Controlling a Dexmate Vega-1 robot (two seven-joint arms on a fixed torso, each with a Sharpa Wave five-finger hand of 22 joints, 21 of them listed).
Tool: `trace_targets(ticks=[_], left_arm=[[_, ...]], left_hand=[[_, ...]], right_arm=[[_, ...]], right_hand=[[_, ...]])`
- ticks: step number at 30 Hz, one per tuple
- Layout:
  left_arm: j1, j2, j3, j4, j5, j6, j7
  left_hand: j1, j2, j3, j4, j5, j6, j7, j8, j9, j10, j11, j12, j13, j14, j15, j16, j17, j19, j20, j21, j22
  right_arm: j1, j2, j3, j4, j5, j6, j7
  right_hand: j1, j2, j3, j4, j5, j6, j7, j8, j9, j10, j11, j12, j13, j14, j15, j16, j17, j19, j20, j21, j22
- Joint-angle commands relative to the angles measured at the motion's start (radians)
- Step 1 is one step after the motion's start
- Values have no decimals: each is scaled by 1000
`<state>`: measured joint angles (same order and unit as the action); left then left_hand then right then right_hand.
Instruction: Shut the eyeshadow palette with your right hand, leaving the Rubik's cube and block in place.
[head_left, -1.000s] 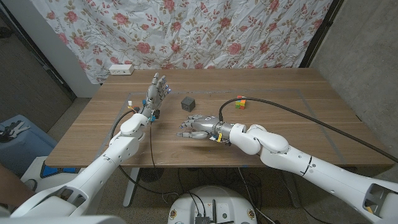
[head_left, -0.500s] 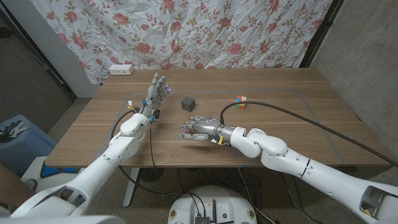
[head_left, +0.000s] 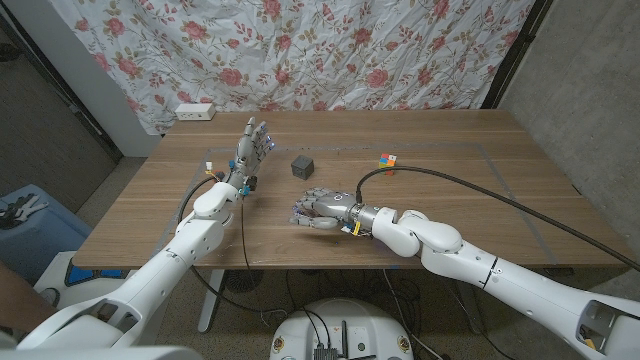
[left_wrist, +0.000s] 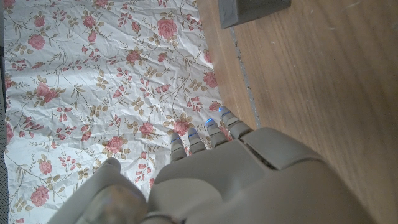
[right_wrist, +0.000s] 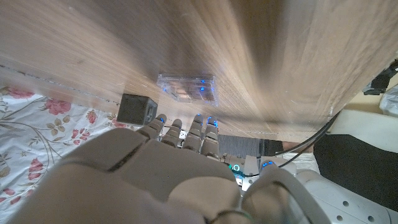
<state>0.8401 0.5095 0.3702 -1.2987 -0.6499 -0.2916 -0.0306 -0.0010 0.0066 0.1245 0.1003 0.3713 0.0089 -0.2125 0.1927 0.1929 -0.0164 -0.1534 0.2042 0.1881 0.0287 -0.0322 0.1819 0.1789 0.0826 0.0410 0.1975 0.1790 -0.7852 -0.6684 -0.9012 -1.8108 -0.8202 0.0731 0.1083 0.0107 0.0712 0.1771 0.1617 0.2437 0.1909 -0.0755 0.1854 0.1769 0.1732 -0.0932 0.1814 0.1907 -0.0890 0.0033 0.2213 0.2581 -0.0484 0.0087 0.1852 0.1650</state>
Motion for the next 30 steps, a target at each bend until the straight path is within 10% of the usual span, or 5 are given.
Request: trace_targets(ticks=[1, 30], left_arm=[[0, 0, 0, 0, 0, 0, 0], [0, 0, 0, 1, 0, 0, 0]], left_hand=[[6, 8, 8, 1, 4, -3, -7, 5, 4, 0, -8, 5, 4, 4, -23, 6, 5, 7, 2, 4, 4], [6, 8, 8, 0, 4, -2, -7, 5, 4, 0, -7, 5, 4, 4, -23, 6, 5, 8, 1, 4, 4]], right_arm=[[7, 2, -3, 38, 3, 27, -23], [16, 8, -12, 103, 26, 70, -57]], right_hand=[[-10, 69, 1, 6, -2, 5, -7, 5, 3, 9, -1, 6, -1, -4, -4, 6, 2, 3, -4, 5, 4], [-12, 69, -1, 9, -2, 24, -5, 12, 3, 26, -3, 12, -2, -1, -19, 11, 6, 11, -5, 7, 4]])
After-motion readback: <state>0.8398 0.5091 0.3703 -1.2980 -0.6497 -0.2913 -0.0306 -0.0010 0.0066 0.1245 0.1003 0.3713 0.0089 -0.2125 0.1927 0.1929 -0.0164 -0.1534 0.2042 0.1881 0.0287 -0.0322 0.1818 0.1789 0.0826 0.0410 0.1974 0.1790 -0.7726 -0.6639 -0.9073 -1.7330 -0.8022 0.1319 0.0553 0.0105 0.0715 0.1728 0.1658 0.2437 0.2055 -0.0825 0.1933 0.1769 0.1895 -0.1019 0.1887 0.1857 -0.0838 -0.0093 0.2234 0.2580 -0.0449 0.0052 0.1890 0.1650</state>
